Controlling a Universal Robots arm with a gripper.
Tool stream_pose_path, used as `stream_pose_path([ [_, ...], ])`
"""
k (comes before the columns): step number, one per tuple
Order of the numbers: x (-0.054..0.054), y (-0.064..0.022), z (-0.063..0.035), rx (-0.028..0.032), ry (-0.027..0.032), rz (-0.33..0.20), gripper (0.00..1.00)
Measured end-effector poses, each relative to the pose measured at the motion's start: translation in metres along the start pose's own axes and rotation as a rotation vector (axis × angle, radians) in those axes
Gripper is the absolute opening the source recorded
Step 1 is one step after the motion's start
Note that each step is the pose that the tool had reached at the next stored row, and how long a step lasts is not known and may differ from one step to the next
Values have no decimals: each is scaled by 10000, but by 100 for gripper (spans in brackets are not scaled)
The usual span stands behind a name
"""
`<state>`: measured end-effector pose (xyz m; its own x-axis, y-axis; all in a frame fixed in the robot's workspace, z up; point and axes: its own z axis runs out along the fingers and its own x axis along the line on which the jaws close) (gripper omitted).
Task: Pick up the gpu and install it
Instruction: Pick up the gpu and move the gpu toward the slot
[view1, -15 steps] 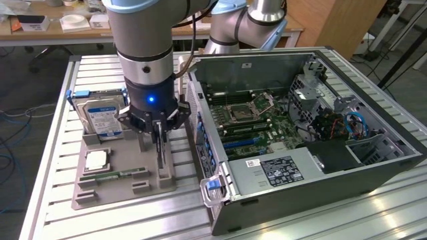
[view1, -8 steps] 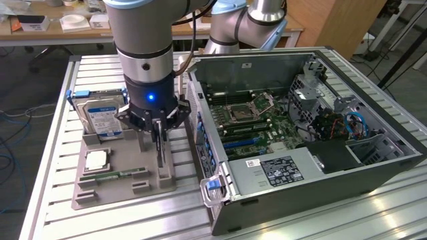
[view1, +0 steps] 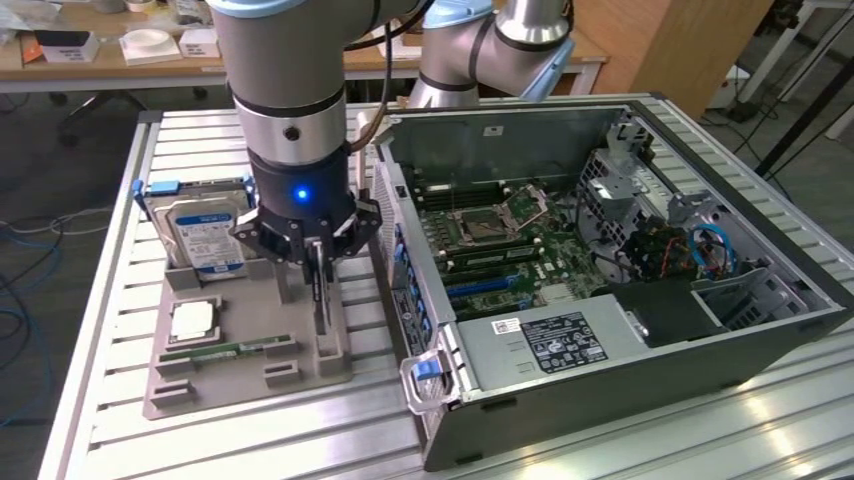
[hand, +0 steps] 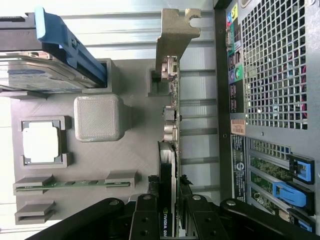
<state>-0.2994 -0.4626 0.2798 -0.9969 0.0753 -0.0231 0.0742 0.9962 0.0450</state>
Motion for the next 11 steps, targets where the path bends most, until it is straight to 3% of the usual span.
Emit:
stream_pose_path([
  [11,-6,10,-222,-2,1,0,26],
])
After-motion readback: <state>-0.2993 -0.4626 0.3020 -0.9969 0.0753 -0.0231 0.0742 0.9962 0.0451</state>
